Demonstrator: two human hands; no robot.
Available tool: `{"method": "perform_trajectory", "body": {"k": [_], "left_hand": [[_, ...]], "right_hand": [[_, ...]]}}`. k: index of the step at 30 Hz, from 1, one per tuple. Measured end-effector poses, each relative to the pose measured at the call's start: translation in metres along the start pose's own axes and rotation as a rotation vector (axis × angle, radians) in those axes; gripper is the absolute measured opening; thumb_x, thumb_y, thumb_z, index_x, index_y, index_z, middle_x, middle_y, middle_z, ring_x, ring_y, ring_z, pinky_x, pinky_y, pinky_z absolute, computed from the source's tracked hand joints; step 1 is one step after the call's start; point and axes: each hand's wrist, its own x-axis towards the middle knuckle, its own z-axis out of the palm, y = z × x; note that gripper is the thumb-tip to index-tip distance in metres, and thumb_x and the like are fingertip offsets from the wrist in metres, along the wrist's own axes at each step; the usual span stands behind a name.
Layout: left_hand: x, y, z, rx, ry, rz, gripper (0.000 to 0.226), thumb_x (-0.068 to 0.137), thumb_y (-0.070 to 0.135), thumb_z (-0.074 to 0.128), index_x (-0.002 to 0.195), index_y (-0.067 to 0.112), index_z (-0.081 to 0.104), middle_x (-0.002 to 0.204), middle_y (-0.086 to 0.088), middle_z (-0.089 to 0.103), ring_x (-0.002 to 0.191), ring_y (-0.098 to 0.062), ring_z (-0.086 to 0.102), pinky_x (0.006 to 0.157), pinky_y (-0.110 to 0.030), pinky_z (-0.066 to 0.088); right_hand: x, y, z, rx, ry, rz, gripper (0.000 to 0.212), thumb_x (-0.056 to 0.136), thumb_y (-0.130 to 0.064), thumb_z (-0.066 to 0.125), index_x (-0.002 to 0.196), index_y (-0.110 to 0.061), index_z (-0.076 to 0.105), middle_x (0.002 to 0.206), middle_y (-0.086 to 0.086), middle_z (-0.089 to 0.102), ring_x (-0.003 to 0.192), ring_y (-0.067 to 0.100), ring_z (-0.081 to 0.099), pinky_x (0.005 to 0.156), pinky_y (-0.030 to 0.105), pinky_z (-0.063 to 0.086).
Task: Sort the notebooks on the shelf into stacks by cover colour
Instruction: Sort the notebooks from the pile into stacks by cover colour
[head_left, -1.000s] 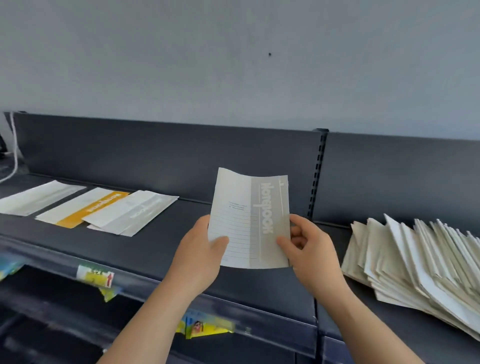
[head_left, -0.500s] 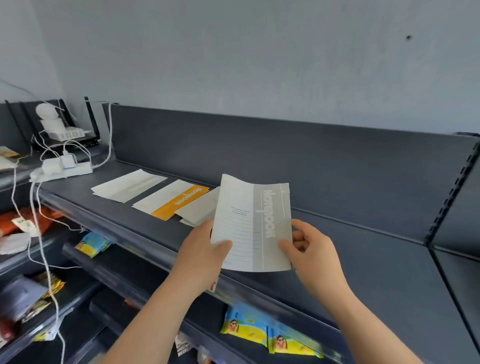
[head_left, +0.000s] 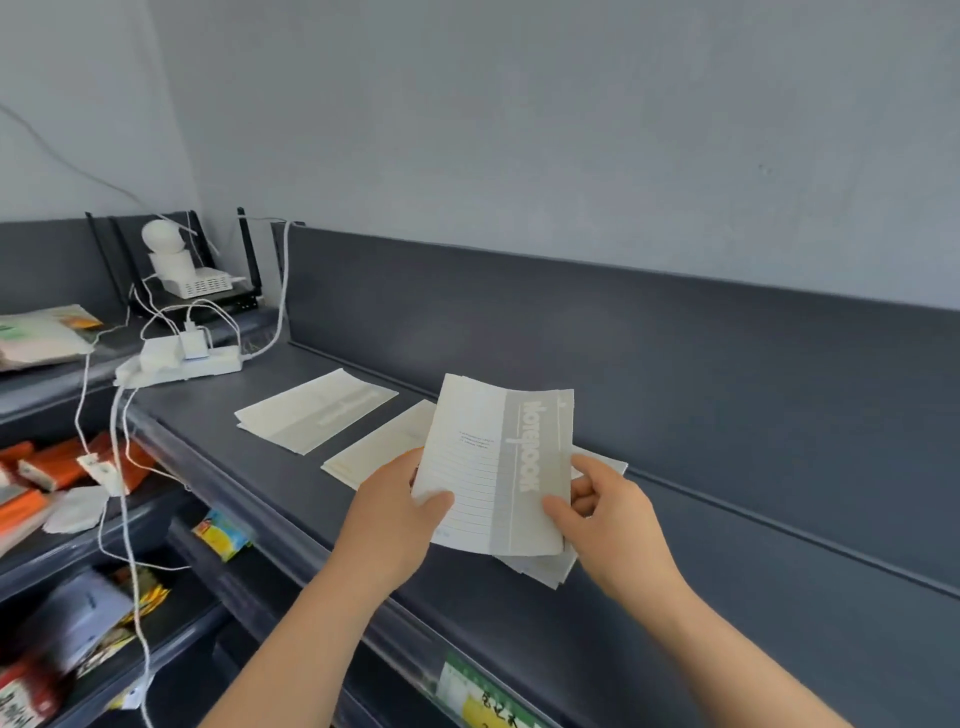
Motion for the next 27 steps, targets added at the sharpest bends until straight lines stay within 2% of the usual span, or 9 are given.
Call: {"method": "perform_trajectory", "body": {"k": [4, 9, 14, 18, 21, 24, 27], "left_hand": [[0.029, -0.026, -0.016, 0.017, 0.026, -0.023, 0.028, 0.092, 0.020, 0.057, 0.118, 0.029, 0.059, 0.110, 0.016, 0.064, 0.097, -0.004, 0.058, 0.068, -0.010, 0.041], [0.062, -0.060, -0.038, 0.013, 0.039, -0.022, 0.027, 0.091, 0.017, 0.055, 0.115, 0.030, 0.060, 0.108, 0.017, 0.064, 0.095, -0.002, 0.058, 0.065, -0.010, 0.040], [0.101, -0.099, -0.063, 0.004, 0.005, -0.016, 0.033, 0.092, 0.019, 0.056, 0.124, 0.027, 0.057, 0.117, 0.013, 0.063, 0.105, -0.008, 0.058, 0.083, -0.023, 0.047], [0.132, -0.131, -0.091, -0.007, -0.049, 0.026, 0.033, 0.091, 0.018, 0.057, 0.122, 0.029, 0.058, 0.112, 0.015, 0.064, 0.101, -0.005, 0.057, 0.079, -0.018, 0.044], [0.155, -0.156, -0.112, 0.004, -0.092, 0.056, 0.031, 0.091, 0.020, 0.057, 0.120, 0.031, 0.058, 0.110, 0.016, 0.063, 0.098, -0.001, 0.056, 0.075, -0.013, 0.042], [0.174, -0.177, -0.132, 0.029, -0.136, 0.079, 0.028, 0.092, 0.022, 0.057, 0.119, 0.030, 0.057, 0.110, 0.014, 0.062, 0.096, -0.001, 0.055, 0.073, -0.013, 0.041], [0.189, -0.194, -0.148, 0.090, -0.157, 0.111, 0.029, 0.092, 0.024, 0.056, 0.121, 0.030, 0.055, 0.110, 0.012, 0.059, 0.096, -0.005, 0.053, 0.076, -0.019, 0.040]], "right_hand": [[0.032, -0.010, 0.028, -0.012, -0.049, -0.015, 0.031, 0.087, -0.023, 0.062, 0.111, -0.040, 0.051, 0.077, -0.012, 0.060, 0.065, 0.002, 0.057, 0.057, 0.012, 0.044], [0.065, -0.024, 0.065, -0.064, -0.051, -0.041, 0.028, 0.087, -0.024, 0.062, 0.111, -0.036, 0.055, 0.076, -0.012, 0.060, 0.065, -0.001, 0.057, 0.054, 0.010, 0.043], [0.096, -0.039, 0.112, -0.111, -0.026, -0.035, 0.030, 0.087, -0.023, 0.062, 0.115, -0.034, 0.056, 0.077, -0.014, 0.060, 0.066, -0.001, 0.058, 0.053, 0.010, 0.043], [0.115, -0.055, 0.153, -0.122, 0.001, 0.012, 0.032, 0.088, -0.022, 0.061, 0.117, -0.032, 0.055, 0.078, -0.012, 0.060, 0.068, 0.003, 0.059, 0.058, 0.016, 0.047], [0.125, -0.069, 0.184, -0.125, 0.032, 0.059, 0.035, 0.088, -0.024, 0.062, 0.121, -0.033, 0.053, 0.076, -0.013, 0.059, 0.065, -0.001, 0.057, 0.055, 0.012, 0.044], [0.133, -0.082, 0.212, -0.140, 0.059, 0.103, 0.040, 0.088, -0.024, 0.061, 0.126, -0.030, 0.052, 0.076, -0.014, 0.060, 0.066, -0.001, 0.057, 0.053, 0.012, 0.042], [0.136, -0.093, 0.236, -0.165, 0.085, 0.151, 0.038, 0.090, -0.026, 0.059, 0.127, -0.028, 0.050, 0.079, -0.016, 0.058, 0.070, 0.000, 0.056, 0.052, 0.011, 0.040]]}}
